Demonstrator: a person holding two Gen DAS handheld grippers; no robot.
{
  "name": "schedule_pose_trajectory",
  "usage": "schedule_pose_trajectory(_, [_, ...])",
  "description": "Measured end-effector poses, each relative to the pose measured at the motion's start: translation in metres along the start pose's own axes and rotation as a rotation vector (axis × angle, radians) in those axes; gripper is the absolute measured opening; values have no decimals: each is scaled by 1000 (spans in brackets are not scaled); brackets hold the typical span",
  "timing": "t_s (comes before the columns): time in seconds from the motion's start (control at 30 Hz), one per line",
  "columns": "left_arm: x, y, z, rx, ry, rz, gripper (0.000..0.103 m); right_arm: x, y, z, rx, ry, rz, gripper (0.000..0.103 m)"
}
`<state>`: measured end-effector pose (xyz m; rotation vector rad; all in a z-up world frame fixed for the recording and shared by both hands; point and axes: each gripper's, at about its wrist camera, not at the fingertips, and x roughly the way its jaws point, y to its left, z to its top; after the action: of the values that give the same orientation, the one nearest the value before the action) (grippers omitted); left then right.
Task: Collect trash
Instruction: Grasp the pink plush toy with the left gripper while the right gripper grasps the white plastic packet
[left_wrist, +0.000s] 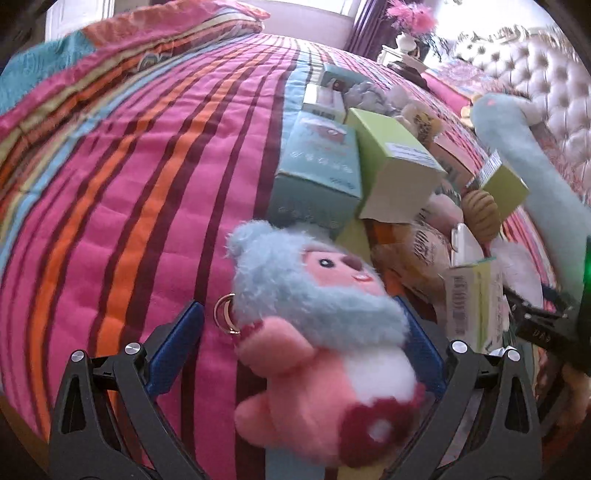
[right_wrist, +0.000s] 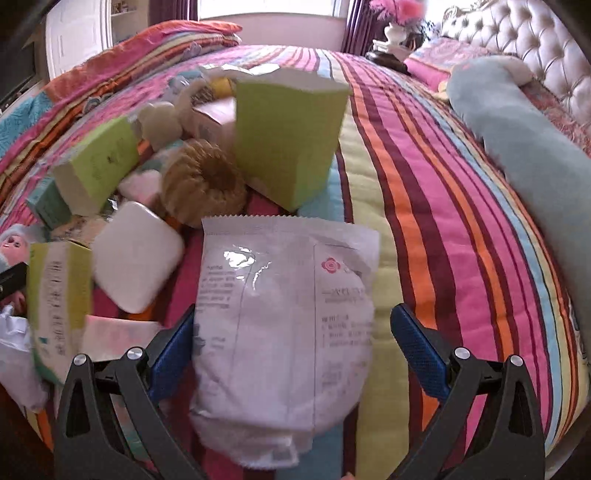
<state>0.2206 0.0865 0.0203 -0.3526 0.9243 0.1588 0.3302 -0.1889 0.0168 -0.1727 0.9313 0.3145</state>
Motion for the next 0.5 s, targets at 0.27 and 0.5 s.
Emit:
schedule_pose_trajectory(0.27, [-16, 19, 13, -44, -43, -143, 63, -14, -5, 3, 15, -21, 17, 67])
schedule_pose_trajectory(0.5, [-59, 35, 24, -59, -121, -131, 62, -60, -28, 13, 121, -119, 4, 67])
